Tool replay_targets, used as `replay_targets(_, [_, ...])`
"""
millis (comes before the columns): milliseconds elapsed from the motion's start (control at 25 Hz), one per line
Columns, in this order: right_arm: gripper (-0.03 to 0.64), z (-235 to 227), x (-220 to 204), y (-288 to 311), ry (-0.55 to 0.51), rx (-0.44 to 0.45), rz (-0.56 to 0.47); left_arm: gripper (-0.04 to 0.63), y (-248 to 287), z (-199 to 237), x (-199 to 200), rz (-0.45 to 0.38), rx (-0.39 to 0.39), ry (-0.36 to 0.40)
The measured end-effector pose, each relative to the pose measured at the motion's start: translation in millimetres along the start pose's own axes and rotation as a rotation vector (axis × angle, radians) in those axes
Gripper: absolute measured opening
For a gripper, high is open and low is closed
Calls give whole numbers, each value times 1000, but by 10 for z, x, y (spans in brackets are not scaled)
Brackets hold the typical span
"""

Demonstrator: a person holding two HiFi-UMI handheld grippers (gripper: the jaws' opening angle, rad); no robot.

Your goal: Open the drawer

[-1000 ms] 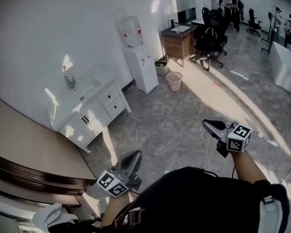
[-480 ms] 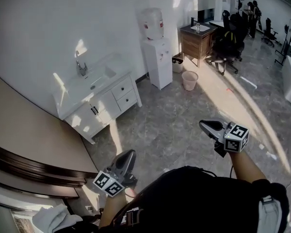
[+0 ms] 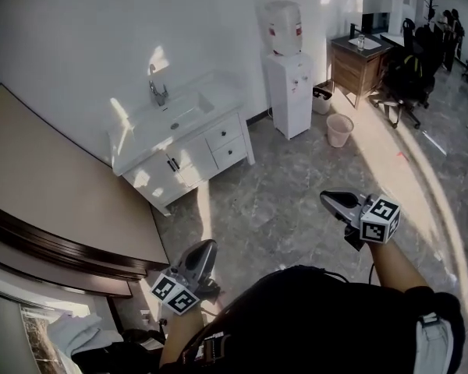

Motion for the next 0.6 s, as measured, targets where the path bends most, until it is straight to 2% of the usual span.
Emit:
replay_targets(240, [2,-1037,364,47,-31,65,-18,0,940,-3,-91,-24,68,22])
replay_targets(440, [2,-1796,510,-95,-25,91,-16,0,1775,-64,-205,-17,70,29])
replay_targets(600, [2,-2267,517,-148,-1,84,-11,0,2224,-10,-303,3,72,16])
Point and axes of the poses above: the fingertips, and each gripper's own axes: y forward along the fingers, z to its left, x out of its top, the point moved 8 cm from there along -y, backward along the fingers, and after that the axes turned 6 degrees about -x, right-handed, at the moved point
